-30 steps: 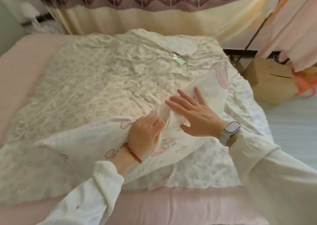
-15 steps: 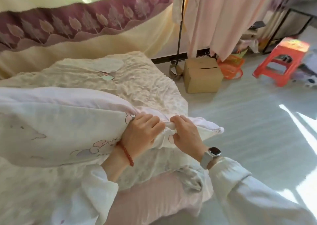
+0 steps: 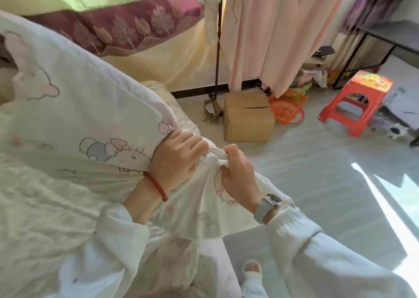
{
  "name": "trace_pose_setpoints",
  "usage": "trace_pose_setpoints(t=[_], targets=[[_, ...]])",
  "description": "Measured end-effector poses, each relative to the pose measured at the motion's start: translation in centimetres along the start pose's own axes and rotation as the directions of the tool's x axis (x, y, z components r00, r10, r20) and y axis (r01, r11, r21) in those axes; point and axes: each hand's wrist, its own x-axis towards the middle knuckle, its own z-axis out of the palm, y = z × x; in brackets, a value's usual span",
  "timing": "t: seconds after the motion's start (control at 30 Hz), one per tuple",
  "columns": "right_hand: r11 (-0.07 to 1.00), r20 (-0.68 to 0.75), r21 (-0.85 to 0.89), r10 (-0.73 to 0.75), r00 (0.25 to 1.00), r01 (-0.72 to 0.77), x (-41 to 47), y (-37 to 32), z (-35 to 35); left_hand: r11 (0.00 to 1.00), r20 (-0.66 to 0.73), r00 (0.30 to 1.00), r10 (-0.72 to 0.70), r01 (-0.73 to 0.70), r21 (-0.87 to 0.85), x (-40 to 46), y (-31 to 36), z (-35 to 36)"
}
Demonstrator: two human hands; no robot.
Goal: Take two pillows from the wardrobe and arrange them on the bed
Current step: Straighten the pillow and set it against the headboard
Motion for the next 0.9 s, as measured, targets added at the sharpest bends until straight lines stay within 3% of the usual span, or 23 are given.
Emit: trace_pose_setpoints(t=[0.1,0.27,0.53,0.8,0.9], targets=[[0.999,0.012,0.000,-0.033,0.999,0.033,6.1,4.3,-0.2,1.000,-0.042,0.999,-0.014,0.014,0.005,4.8,-2.4,5.2],[0.977,0.122,-0.096,-0.178,0.977,0.190,18.3,9.9,-2.0,0.962,-0.074,0.960,-0.269,0.265,-0.063,12.2,-6.8,12.4],[0.933,0.273,-0.243,-0.195,0.942,0.264,30.9,19.4,-1.4,0.803,0.103,0.832,-0.544,0.553,-0.223,19.4,-10.7,24.8],[0.968,0.354,-0.094,-0.188,0.916,0.234,46.0,31.3,4.9,0.821,0.182,0.821,-0.542,0.563,-0.095,29.2,-21.4,36.4],[0.979,0.410,-0.013,-0.178,0.894,0.201,51.9,33.2,9.0,0.794,0.217,0.777,-0.590,0.607,-0.017,31.2,-26.6,39.3]])
